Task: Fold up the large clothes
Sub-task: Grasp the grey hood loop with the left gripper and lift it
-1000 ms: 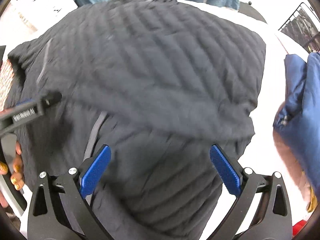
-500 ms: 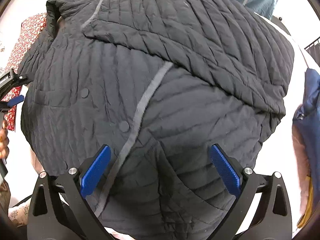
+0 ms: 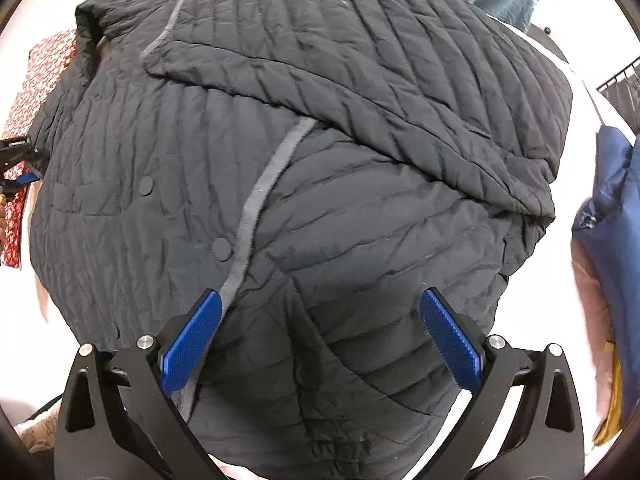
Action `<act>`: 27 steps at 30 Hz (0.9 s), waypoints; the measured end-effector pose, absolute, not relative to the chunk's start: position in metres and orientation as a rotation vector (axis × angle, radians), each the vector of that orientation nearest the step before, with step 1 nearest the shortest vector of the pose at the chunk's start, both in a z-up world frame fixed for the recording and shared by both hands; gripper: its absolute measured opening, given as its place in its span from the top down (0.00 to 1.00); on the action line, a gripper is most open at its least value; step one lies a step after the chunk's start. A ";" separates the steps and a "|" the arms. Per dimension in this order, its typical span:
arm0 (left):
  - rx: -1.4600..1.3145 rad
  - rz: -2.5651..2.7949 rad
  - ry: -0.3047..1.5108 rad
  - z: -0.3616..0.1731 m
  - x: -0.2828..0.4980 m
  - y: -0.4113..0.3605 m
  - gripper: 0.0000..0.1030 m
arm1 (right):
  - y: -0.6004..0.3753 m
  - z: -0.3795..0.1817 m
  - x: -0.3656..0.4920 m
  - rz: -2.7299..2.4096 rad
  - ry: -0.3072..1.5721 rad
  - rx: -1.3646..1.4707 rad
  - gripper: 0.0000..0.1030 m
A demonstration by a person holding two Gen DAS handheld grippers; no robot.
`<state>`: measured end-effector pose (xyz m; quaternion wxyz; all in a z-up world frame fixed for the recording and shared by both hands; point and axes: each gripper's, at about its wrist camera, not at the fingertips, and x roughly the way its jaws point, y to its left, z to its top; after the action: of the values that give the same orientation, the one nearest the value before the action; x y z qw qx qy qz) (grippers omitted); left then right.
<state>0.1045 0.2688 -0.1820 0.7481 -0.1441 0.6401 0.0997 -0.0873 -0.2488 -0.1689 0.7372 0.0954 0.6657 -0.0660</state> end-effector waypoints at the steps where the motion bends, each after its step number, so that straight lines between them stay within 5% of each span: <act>1: -0.305 0.228 1.404 -0.183 0.105 0.268 0.70 | -0.250 -0.169 -0.088 -0.147 1.463 0.210 0.05; 5: -0.167 0.215 1.386 -0.175 0.114 0.246 0.90 | -0.250 -0.170 -0.091 -0.156 1.464 0.205 0.05; 19: 0.042 0.271 0.869 0.059 0.200 0.274 0.92 | -0.255 -0.169 -0.081 -0.141 1.444 0.222 0.05; 22: 0.010 0.265 0.872 0.076 0.215 0.287 0.92 | -0.261 -0.166 -0.082 -0.147 1.441 0.237 0.05; 27: 0.063 0.343 0.999 0.026 0.241 0.290 0.92 | -0.275 -0.167 -0.088 -0.179 1.446 0.268 0.05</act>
<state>0.2414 0.2896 0.0256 0.8633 0.0302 0.4765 0.1635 -0.0879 -0.2749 -0.1674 0.7379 0.1222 0.6587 -0.0814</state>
